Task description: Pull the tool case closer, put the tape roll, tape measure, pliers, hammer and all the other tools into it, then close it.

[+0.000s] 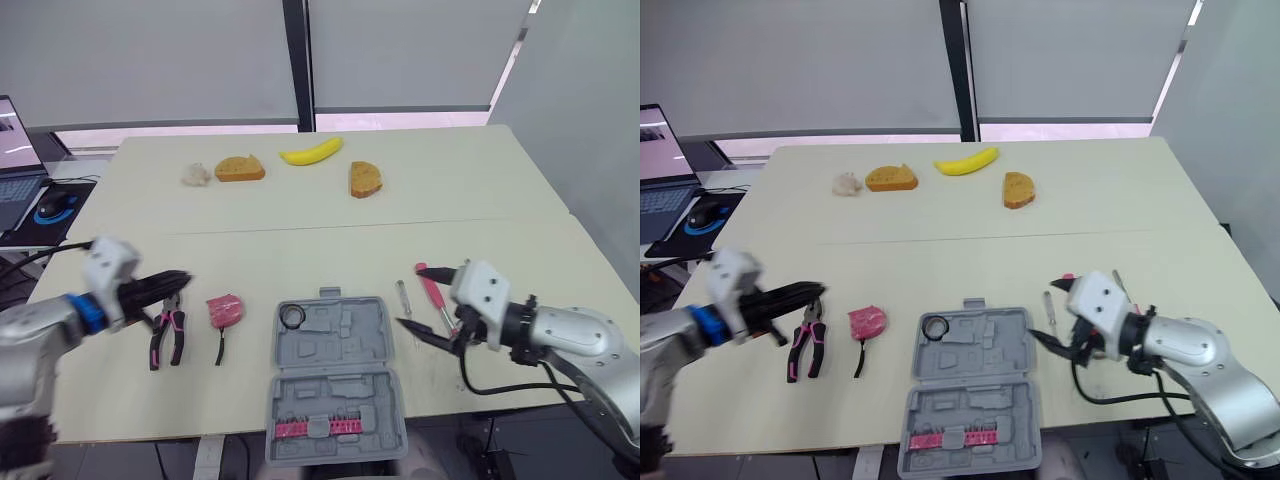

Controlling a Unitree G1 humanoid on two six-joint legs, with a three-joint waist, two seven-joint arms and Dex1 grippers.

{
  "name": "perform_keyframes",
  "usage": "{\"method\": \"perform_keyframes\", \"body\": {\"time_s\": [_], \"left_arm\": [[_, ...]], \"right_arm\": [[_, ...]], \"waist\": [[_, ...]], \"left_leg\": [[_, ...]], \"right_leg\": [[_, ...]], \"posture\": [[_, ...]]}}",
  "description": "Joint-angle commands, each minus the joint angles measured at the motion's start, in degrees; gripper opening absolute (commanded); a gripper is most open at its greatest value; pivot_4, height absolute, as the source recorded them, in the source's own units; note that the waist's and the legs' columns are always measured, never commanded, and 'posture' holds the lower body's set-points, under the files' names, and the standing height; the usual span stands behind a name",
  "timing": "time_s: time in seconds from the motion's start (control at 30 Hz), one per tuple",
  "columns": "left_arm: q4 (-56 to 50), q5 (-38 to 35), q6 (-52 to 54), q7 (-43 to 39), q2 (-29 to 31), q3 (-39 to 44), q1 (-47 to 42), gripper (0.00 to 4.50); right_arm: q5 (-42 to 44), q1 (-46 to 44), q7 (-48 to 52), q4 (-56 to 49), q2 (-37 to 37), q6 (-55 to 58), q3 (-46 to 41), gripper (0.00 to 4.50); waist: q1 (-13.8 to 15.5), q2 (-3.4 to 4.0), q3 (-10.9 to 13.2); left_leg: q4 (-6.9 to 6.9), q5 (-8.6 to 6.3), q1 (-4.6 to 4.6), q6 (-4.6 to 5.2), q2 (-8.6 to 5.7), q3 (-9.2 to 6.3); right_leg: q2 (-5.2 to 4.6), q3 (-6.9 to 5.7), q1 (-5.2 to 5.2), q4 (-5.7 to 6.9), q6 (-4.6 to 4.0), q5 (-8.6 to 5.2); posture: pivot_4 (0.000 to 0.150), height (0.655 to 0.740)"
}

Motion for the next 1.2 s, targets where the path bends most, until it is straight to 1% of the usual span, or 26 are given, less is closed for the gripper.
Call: {"method": "perform_keyframes", "body": {"time_s": [0.03, 0.07, 0.2, 0.33, 0.43, 0.47, 0.6, 0.7, 0.83, 0.93, 1.03, 1.1, 1.2], "left_arm": [[-0.1, -0.4, -1.7, 4.1, -2.6, 7.4, 6.0, 0.77], [1.3, -0.4, -2.6, 4.8, -3.4, 8.9, 7.9, 0.96], [2.2, -1.0, -4.6, 5.3, -5.6, 12.1, 14.5, 2.19], [6.7, -0.3, -8.3, 3.6, -5.3, 12.6, 19.3, 3.41], [8.8, -0.4, -10.6, 0.7, -4.3, 11.8, 21.7, 4.35], [9.2, -0.7, -10.7, 0.4, -4.3, 11.6, 21.8, 4.47], [4.9, -2.8, -9.1, -2.5, -5.1, 8.8, 22.5, 4.47], [2.6, -3.0, -8.1, -3.5, -4.7, 6.8, 22.3, 4.47], [5.2, -2.2, -8.8, -6.1, -0.9, 5.3, 20.0, 4.47], [9.8, -1.0, -10.2, -8.8, 3.0, 3.2, 16.2, 4.47], [14.2, 0.1, -12.0, -10.9, 5.6, 1.0, 12.8, 4.47], [18.3, 1.4, -14.1, -12.6, 7.8, -1.1, 8.9, 4.47], [22.7, 2.7, -16.7, -14.1, 9.4, -2.8, 5.9, 4.47]], "right_arm": [[-0.1, 5.7, 2.0, 3.0, 0.2, -6.9, -10.2, 4.5], [-0.4, 8.3, 2.3, 4.4, 0.6, -8.7, -12.9, 4.5], [-2.0, 18.0, 5.7, 10.5, 1.1, -15.7, -21.1, 4.5], [-4.0, 26.8, 8.3, 13.4, 1.7, -21.0, -24.9, 4.5], [-2.7, 30.8, 8.7, 12.2, 3.2, -20.7, -26.7, 4.5], [-2.5, 31.6, 8.5, 12.2, 3.9, -20.9, -26.9, 4.5], [-2.4, 34.3, 7.9, 10.6, 6.9, -21.7, -26.5, 4.5], [-3.0, 35.9, 9.9, 10.9, 6.6, -23.5, -26.7, 4.5], [-2.1, 34.2, 13.8, 13.0, 2.3, -24.1, -27.6, 4.5], [-1.0, 31.0, 17.6, 15.3, -2.4, -23.1, -27.2, 4.5], [-0.5, 28.5, 20.3, 17.2, -5.7, -22.6, -26.4, 4.5], [-0.7, 25.8, 24.6, 20.3, -10.2, -23.1, -26.2, 4.5], [-0.6, 23.0, 27.2, 23.0, -13.3, -22.8, -25.7, 4.5]], "waist": [[0.9, 0.0, 0.0], [1.4, -0.03, 0.0], [2.9, -0.1, -0.1], [2.9, -0.04, -0.1], [2.8, -0.01, -0.1], [2.7, 0.02, -0.2], [2.7, 0.07, -0.2], [2.7, 0.1, -0.2], [2.7, 0.09, -0.2], [2.7, 0.15, -0.2], [2.7, 0.19, -0.2], [2.7, 0.23, -0.2], [2.7, 0.19, -0.1]], "left_leg": [[0.0, -0.02, 0.0, 0.03, -0.01, 0.01], [0.01, -0.02, 0.01, 0.04, 0.01, -0.02], [0.09, -0.03, 0.05, 0.06, 0.05, -0.01], [0.08, -0.05, 0.04, 0.08, 0.05, 0.01], [0.03, -0.06, 0.02, 0.09, 0.13, 0.1], [0.01, -0.06, 0.03, 0.09, 0.15, 0.11], [0.0, -0.07, 0.02, 0.08, 0.2, 0.14], [0.01, -0.1, 0.01, 0.12, 0.2, 0.19], [0.01, -0.1, 0.03, 0.13, 0.2, 0.2], [0.01, -0.1, 0.09, 0.13, 0.21, 0.2], [0.01, -0.1, 0.08, 0.13, 0.21, 0.24], [-0.01, -0.13, 0.0, 0.17, 0.21, 0.27], [0.0, -0.13, -0.04, 0.17, 0.2, 0.29]], "right_leg": [[-0.03, -0.02, 0.06, -0.07, 0.07, 0.04], [-0.02, -0.05, 0.07, -0.2, 0.12, 0.08], [-0.01, -0.07, 0.09, -0.45, 0.21, 0.14], [-0.06, -0.07, 0.1, -0.46, 0.16, 0.11], [-0.06, -0.09, 0.11, -0.45, 0.07, 0.06], [-0.06, -0.09, 0.11, -0.45, 0.04, 0.04], [-0.05, -0.1, 0.06, -0.45, -0.03, 0.0], [-0.07, -0.07, 0.01, -0.45, -0.04, 0.0], [-0.06, -0.08, 0.01, -0.46, -0.04, 0.0], [-0.05, -0.1, 0.02, -0.45, -0.05, 0.0], [-0.05, -0.09, 0.03, -0.45, -0.04, 0.01], [-0.05, -0.08, 0.1, -0.46, -0.04, 0.01], [-0.05, -0.09, 0.13, -0.45, -0.04, 0.03]], "posture": [[0.15, 0.74], [0.15, 0.74], [0.15, 0.74], [0.15, 0.74], [0.15, 0.74], [0.15, 0.74], [0.15, 0.74], [0.15, 0.74], [0.15, 0.74], [0.15, 0.74], [0.15, 0.74], [0.15, 0.74], [0.15, 0.74]]}}
